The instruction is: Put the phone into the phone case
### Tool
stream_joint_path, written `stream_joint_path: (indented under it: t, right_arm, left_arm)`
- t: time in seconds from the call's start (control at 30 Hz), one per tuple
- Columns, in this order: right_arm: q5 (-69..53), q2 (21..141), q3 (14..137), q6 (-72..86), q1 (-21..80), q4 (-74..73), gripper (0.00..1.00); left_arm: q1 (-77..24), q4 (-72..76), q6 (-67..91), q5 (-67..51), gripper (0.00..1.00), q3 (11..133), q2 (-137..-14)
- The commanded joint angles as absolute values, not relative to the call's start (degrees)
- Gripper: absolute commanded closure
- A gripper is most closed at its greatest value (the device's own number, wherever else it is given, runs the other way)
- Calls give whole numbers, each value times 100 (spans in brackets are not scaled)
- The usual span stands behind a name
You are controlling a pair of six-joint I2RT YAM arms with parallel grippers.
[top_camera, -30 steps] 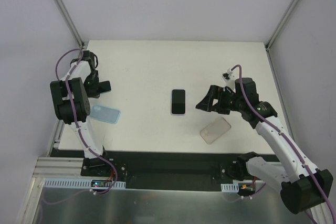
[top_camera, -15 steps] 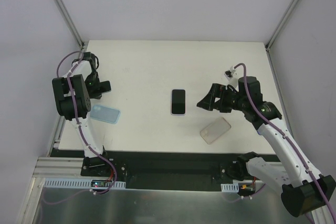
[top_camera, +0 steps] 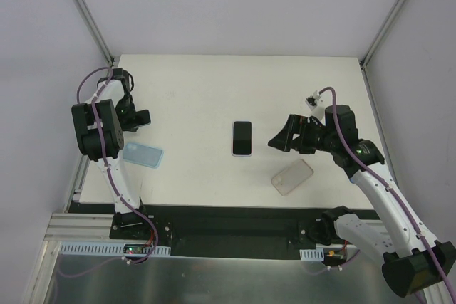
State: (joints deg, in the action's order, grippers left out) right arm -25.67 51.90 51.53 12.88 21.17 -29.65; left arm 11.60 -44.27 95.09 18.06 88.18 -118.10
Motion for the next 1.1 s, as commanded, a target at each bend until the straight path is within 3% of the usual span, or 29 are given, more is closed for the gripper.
stream_joint_path:
  t: [0.0, 0.17, 0.43, 0.83, 1.07]
  right_arm:
    - [-2487, 5080, 5432, 1187, 2136, -3067, 4]
    - [-2452, 5071, 5423, 1195, 2136, -3076, 4]
    - [-2391, 5036, 5414, 1213, 2127, -3111, 4]
    - [-2224, 4816, 5309, 1266, 2136, -3182, 4]
    - [-2083, 4738, 5247, 1274, 2136, -3296, 4]
  left_arm:
    - [1160, -4623, 9686, 1653, 1, 8859, -11953]
    - [1160, -4781, 9589, 1310, 5, 8930, -11971]
    - [1151, -4913, 9203, 809, 19, 8886, -11945]
    - [1029, -4975, 8482, 282, 21, 8315, -11865]
    - [388, -4983, 7920, 273, 21, 8332, -11804]
